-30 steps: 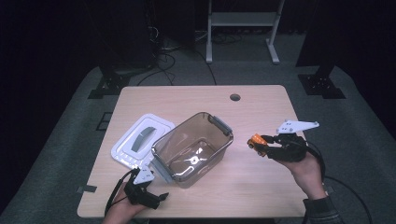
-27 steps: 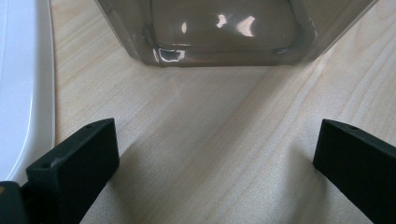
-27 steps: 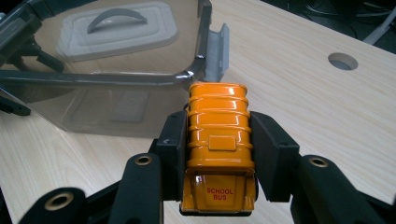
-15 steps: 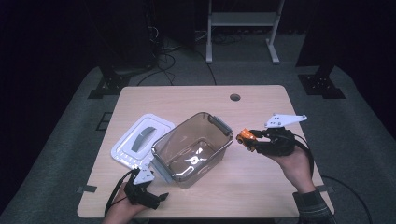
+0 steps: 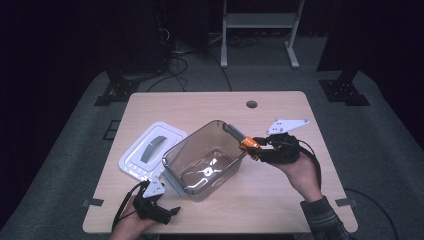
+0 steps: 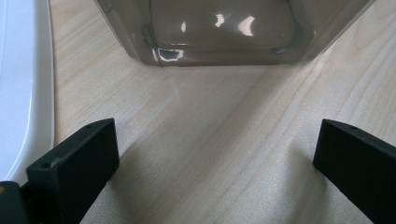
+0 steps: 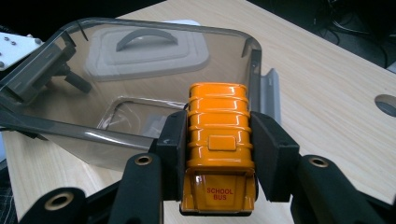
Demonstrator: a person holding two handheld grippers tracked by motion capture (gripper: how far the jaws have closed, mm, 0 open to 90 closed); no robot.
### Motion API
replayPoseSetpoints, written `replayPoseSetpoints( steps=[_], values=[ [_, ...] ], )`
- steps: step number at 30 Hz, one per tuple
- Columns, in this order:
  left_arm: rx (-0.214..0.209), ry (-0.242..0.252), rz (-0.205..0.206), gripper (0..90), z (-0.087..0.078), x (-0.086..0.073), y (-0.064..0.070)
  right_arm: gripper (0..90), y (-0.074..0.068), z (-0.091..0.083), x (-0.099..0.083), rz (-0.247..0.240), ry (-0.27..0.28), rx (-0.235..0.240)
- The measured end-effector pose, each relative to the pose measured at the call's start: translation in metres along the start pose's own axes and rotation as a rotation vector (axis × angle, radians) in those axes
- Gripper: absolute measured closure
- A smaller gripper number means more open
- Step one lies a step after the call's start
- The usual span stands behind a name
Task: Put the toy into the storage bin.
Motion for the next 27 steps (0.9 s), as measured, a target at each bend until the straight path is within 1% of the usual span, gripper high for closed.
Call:
replayPoseSetpoints(
  steps=[9, 13, 27],
  values=[
    [0.0, 0.0, 0.0, 0.0, 0.0, 0.0, 0.0, 58.3, -0.009, 0.011, 0.01, -0.02, 0.006, 0.017],
    [0.0, 0.0, 0.0, 0.0, 0.0, 0.0, 0.0, 58.3, -0.011, 0.015, 0.015, -0.015, 0.013, 0.023],
    [-0.002, -0.003, 0.001, 0.0, 0.0, 0.0, 0.0, 58.4, -0.014, 0.035, 0.023, -0.017, 0.011, 0.035]
  ],
)
Point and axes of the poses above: each handheld gripper's, and its own axes: z roughly forward along the jaws, x roughly out of its top, y roughly to its right, the point moved 3 cm from there along z, roughly forward along the jaws, and after that the axes turned 13 degrees about -x, right-handed, at the moved point
